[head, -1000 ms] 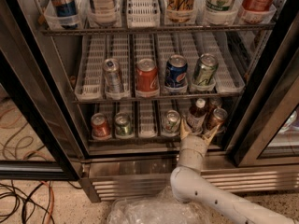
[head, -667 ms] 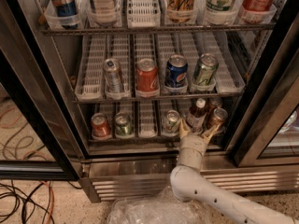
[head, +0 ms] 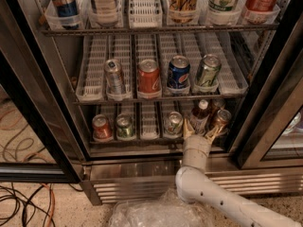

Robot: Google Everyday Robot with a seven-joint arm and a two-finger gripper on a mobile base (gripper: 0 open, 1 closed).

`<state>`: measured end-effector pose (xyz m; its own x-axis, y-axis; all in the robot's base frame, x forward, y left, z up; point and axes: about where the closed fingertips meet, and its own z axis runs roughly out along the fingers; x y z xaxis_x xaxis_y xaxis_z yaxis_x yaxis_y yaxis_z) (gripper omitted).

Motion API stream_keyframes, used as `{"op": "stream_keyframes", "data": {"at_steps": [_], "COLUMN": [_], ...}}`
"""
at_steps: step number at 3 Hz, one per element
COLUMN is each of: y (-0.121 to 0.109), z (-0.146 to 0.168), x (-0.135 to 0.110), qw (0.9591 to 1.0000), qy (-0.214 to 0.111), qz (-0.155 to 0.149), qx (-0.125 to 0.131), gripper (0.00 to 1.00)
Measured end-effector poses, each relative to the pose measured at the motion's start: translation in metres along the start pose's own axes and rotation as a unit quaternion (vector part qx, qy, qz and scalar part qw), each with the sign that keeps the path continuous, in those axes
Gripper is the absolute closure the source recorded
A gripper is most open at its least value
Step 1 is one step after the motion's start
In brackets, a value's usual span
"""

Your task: Pick blue plastic bottle from bottom shelf of fridge

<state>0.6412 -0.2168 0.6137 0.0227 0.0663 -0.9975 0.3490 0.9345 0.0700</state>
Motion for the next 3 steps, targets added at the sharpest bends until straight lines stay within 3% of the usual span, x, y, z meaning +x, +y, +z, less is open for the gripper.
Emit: {"op": "stream_keyframes", "data": {"at_steps": [2,3], "y": [-0.0128,-0.0106], "z": [-0.0053,-0.0077], "x": [-0.0048,-0.0044], "qw": [0.9965,0.9952], "qy": [0.031,0.037], "qz": [0.068,0.072], "qx": [-0.038,-0.055], "gripper": [0.25,0.26]}}
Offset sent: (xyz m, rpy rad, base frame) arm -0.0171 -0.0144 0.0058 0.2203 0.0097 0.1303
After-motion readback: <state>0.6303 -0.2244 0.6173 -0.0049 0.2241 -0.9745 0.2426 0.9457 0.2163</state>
